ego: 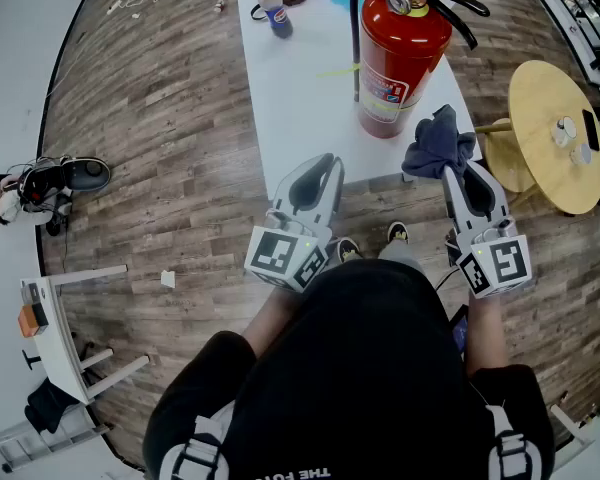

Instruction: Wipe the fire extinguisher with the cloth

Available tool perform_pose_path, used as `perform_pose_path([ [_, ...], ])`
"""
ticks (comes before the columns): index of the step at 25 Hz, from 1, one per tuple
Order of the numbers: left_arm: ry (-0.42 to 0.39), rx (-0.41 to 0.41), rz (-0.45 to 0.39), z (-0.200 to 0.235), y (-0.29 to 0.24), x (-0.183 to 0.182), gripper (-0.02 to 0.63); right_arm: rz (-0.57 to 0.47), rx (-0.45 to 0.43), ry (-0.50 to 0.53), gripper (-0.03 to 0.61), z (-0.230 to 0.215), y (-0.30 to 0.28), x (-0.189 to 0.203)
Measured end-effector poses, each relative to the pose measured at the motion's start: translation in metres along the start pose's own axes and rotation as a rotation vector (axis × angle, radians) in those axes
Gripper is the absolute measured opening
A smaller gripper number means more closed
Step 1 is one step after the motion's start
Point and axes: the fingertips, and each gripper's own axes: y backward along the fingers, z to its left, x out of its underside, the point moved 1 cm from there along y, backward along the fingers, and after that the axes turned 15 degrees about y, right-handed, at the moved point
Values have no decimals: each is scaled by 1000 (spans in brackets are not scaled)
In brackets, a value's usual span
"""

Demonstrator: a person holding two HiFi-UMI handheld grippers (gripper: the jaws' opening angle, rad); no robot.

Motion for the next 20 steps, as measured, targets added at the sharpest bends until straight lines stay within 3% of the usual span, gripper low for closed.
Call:
perform_pose_path([
  [11,37,-15,-1,10,7,2,58,11,3,-12,74,4,-3,0],
  [20,75,-22,23,14,-1,6,58,-13,54,-100,74,-25,-4,-9],
])
